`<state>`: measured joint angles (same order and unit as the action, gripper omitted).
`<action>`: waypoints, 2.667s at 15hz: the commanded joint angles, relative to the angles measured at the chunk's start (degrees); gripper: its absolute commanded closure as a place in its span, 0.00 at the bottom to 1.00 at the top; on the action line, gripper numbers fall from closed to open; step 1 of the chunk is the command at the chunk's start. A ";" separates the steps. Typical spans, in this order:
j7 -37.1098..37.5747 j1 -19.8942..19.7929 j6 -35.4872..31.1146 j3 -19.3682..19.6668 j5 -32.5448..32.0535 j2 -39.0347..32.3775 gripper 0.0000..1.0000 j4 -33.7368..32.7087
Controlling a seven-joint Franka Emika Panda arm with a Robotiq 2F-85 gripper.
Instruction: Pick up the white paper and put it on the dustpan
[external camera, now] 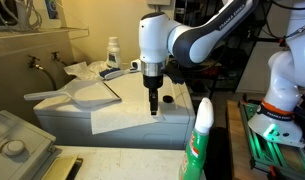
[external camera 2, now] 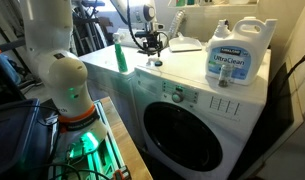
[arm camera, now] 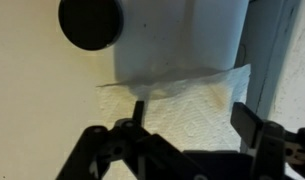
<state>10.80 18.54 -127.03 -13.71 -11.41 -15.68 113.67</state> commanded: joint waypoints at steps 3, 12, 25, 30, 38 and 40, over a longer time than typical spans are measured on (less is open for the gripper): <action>-1.83 0.38 -0.02 0.16 0.44 -2.15 0.58 -1.69; 0.30 0.59 -1.26 0.64 0.24 2.06 0.96 -0.17; 16.76 -2.11 -12.96 -1.57 -8.12 19.82 0.93 4.74; 29.85 -4.47 -14.96 -1.75 -12.26 17.78 0.97 1.50; 44.26 -1.88 -8.51 -0.06 -26.93 3.46 0.98 -14.02; 43.66 -0.24 -8.91 0.76 -26.39 -0.67 0.98 -17.49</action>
<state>53.29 15.44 -137.65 -14.40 -36.55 -9.75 102.67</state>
